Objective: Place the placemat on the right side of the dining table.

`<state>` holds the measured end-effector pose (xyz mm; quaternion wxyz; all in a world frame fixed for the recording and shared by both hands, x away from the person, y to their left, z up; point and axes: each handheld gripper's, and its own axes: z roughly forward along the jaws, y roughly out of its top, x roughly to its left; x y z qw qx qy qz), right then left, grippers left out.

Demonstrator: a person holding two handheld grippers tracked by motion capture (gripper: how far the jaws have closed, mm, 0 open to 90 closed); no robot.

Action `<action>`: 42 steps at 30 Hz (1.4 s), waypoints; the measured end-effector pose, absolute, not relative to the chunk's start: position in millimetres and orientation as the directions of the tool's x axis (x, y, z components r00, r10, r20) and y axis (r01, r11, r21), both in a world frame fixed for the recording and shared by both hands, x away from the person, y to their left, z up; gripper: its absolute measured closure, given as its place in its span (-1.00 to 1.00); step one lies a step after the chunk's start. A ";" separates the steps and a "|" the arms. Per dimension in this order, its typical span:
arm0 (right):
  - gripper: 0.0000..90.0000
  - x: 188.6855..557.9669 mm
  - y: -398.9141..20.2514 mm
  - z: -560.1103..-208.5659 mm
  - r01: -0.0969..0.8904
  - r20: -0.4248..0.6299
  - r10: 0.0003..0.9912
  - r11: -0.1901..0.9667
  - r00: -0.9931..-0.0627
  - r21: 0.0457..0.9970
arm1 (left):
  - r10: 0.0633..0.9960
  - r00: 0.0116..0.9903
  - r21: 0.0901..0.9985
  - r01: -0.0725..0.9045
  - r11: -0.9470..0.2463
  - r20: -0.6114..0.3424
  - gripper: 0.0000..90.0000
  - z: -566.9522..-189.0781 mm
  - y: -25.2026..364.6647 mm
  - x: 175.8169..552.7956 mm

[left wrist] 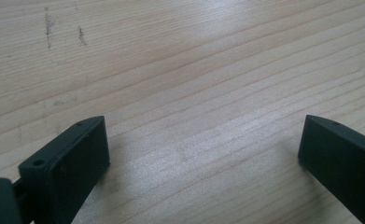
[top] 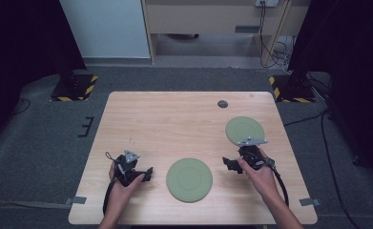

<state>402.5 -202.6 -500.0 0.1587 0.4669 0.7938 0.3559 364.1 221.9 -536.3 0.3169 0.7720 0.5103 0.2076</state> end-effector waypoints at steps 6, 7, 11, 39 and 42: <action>-0.78 396.1 -196.8 -504.9 0.624 0.069 0.846 0.333 -0.529 0.707 | 0.920 0.393 0.701 0.656 -0.278 -0.003 -0.97 -536.3 221.9 364.1; -0.78 395.2 -195.9 -506.2 0.624 0.070 0.844 0.334 -0.531 0.707 | 0.920 0.393 0.701 0.656 -0.279 -0.003 -0.97 -536.3 221.9 364.1; -0.79 392.3 -194.0 -510.0 0.626 0.076 0.842 0.333 -0.534 0.705 | 0.920 0.393 0.701 0.656 -0.278 -0.003 -0.97 -536.3 221.9 364.1; -0.86 403.5 -183.6 -534.5 0.660 0.050 0.906 0.267 -0.420 0.702 | 0.918 0.396 0.701 0.655 -0.280 -0.003 -0.97 -536.3 222.1 364.4; -0.88 403.5 -180.9 -537.3 0.647 0.005 0.912 0.287 -0.409 0.706 | 0.918 0.396 0.701 0.655 -0.281 -0.003 -0.97 -536.3 222.1 364.5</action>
